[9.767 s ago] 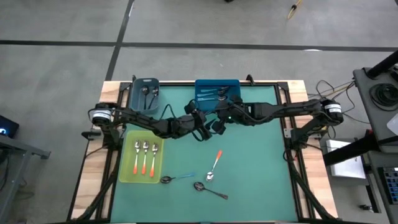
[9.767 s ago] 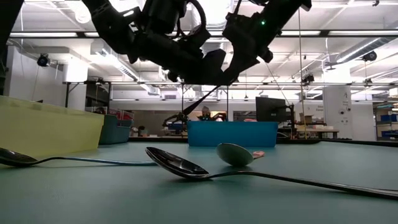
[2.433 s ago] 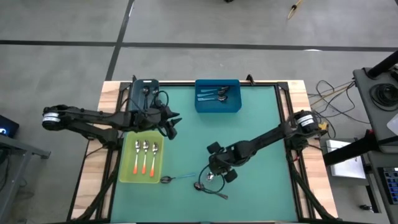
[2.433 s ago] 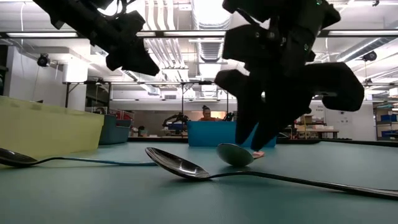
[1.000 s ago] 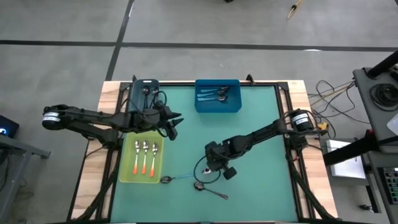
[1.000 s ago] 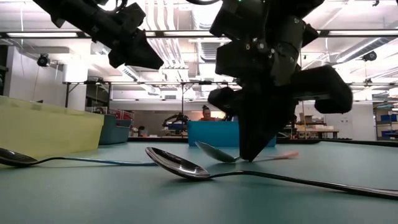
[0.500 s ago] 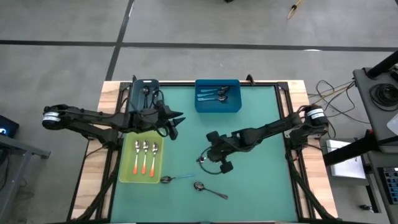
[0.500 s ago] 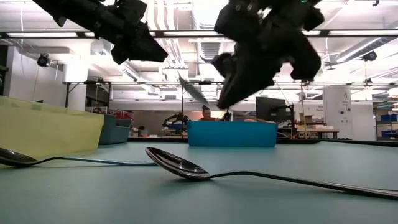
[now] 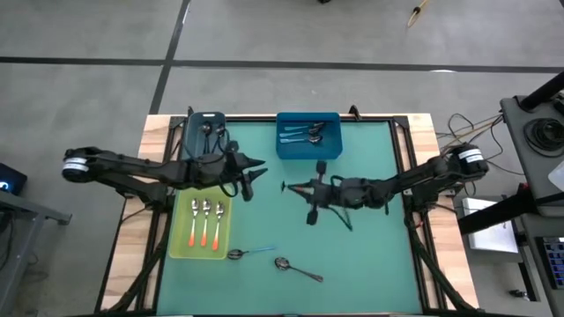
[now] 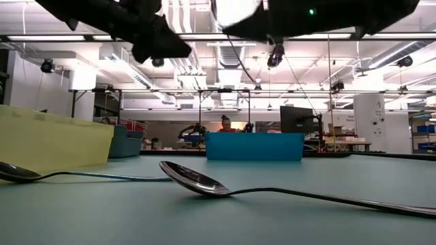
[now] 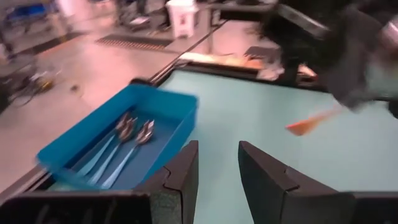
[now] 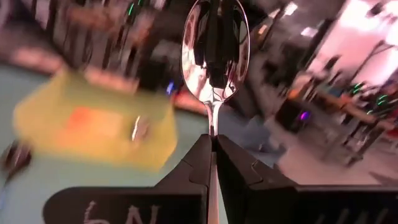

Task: Sort silverware by color (type)
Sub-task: Put the orange spoon into the yellow bin

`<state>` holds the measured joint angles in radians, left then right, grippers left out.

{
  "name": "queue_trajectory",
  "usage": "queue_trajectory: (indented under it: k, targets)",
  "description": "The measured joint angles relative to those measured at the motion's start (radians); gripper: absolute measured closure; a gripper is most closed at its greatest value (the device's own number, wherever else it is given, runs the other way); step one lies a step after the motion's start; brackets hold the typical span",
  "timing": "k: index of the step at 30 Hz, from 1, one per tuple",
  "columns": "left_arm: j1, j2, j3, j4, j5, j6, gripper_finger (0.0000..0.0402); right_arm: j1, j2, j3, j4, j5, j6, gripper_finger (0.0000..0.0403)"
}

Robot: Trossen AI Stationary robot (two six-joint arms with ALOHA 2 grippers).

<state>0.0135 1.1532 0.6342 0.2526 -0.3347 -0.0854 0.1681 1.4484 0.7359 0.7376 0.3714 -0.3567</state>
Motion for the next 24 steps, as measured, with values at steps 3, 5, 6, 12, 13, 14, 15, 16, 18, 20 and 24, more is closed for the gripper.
queue_trajectory:
  k: [3, 5, 6, 12, 13, 14, 15, 16, 18, 20, 24]
  targets:
    - [-0.001, 0.037, 0.000, 0.078, 0.060, 0.037, 0.0306, -0.007, 0.026, -0.006, 0.161, 0.007, 0.003, 0.0394]
    - [-0.002, 0.066, 0.000, 0.134, 0.081, 0.058, 0.0306, -0.011, 0.046, -0.003, 0.231, 0.008, 0.019, 0.0394]
    - [-0.004, 0.081, -0.001, 0.161, 0.090, 0.067, 0.0306, -0.012, 0.055, 0.000, 0.254, 0.012, 0.022, 0.0394]
    - [-0.020, 0.168, 0.000, 0.284, 0.091, 0.102, 0.0306, -0.012, 0.100, 0.012, 0.383, 0.132, 0.024, 0.0394]
    - [-0.022, 0.184, 0.004, 0.306, 0.091, 0.103, 0.0306, -0.012, 0.110, 0.013, 0.413, 0.147, 0.024, 0.0394]
    - [-0.025, 0.198, 0.007, 0.331, 0.091, 0.103, 0.0306, -0.012, 0.117, 0.013, 0.435, 0.160, 0.024, 0.0394]
    - [-0.027, 0.212, 0.008, 0.352, 0.092, 0.103, 0.0306, -0.012, 0.125, 0.013, 0.454, 0.176, 0.023, 0.0394]
    - [-0.029, 0.224, 0.008, 0.380, 0.092, 0.103, 0.0306, -0.012, 0.135, 0.013, 0.479, 0.180, 0.024, 0.0394]
    - [-0.034, 0.250, 0.008, 0.436, 0.092, 0.103, 0.0306, -0.015, 0.149, 0.013, 0.514, 0.182, 0.024, 0.0394]
    - [-0.037, 0.273, 0.007, 0.479, 0.091, 0.103, 0.0306, -0.016, 0.170, 0.013, 0.563, 0.186, 0.038, 0.0394]
    - [-0.041, 0.316, 0.007, 0.560, 0.092, 0.103, 0.0306, -0.016, 0.214, 0.015, 0.645, 0.202, 0.043, 0.0394]
